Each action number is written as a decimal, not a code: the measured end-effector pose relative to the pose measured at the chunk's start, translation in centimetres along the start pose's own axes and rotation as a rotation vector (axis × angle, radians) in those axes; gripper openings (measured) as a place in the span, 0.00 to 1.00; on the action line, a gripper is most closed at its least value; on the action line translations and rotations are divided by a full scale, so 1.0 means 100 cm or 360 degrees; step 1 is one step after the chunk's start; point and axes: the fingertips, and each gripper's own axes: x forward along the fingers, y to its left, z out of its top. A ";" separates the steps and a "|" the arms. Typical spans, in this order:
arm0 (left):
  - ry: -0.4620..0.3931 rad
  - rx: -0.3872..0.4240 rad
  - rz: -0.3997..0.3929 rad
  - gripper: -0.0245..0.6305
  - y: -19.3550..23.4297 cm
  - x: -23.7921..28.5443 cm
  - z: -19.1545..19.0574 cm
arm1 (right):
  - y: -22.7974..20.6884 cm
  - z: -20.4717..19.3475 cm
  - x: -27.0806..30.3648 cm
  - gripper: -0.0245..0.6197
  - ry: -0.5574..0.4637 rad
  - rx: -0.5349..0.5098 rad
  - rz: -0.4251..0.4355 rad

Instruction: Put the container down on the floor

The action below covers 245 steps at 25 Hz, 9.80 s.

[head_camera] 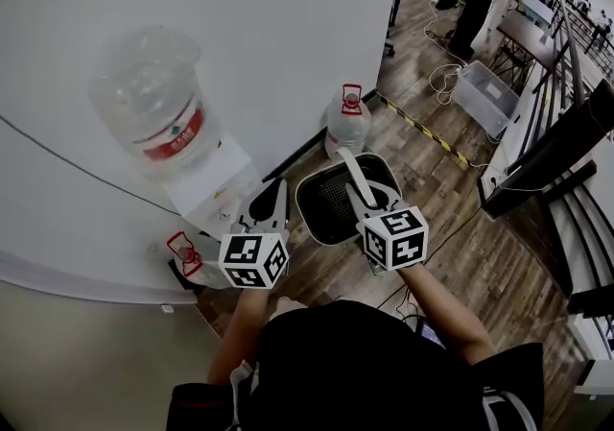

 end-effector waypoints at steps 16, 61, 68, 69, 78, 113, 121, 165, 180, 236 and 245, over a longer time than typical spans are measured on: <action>0.0092 -0.0067 0.0108 0.06 0.017 0.017 -0.022 | -0.026 -0.009 0.034 0.09 0.0064 -0.0022 0.0086; 0.0149 -0.0229 -0.0056 0.06 0.206 0.206 0.008 | -0.053 0.081 0.294 0.09 0.0196 0.0020 0.0010; 0.0163 -0.0252 -0.0044 0.06 0.206 0.212 0.007 | -0.060 0.081 0.300 0.09 0.0229 -0.0001 0.0024; 0.0165 -0.0256 -0.0042 0.06 0.205 0.212 0.006 | -0.060 0.079 0.301 0.09 0.0231 -0.0003 0.0028; 0.0185 -0.0278 -0.0040 0.06 0.198 0.228 -0.015 | -0.070 0.059 0.318 0.09 0.0302 -0.0018 0.0092; 0.0574 -0.0519 0.0272 0.06 0.238 0.319 -0.195 | -0.149 -0.089 0.423 0.09 0.0928 -0.0032 0.0242; 0.0609 -0.0624 0.0264 0.06 0.238 0.334 -0.248 | -0.158 -0.150 0.444 0.09 0.1062 -0.0035 0.0288; 0.0901 -0.1045 0.0590 0.06 0.313 0.316 -0.508 | -0.170 -0.381 0.559 0.09 0.1448 0.0026 0.0247; 0.1054 -0.0975 0.0630 0.06 0.337 0.319 -0.564 | -0.176 -0.429 0.583 0.09 0.1555 -0.0045 0.0214; 0.0912 -0.0994 0.0794 0.06 0.386 0.329 -0.648 | -0.166 -0.512 0.670 0.09 0.1480 -0.0126 0.0288; 0.0929 -0.0994 0.0800 0.06 0.383 0.325 -0.663 | -0.161 -0.525 0.676 0.09 0.1472 -0.0135 0.0317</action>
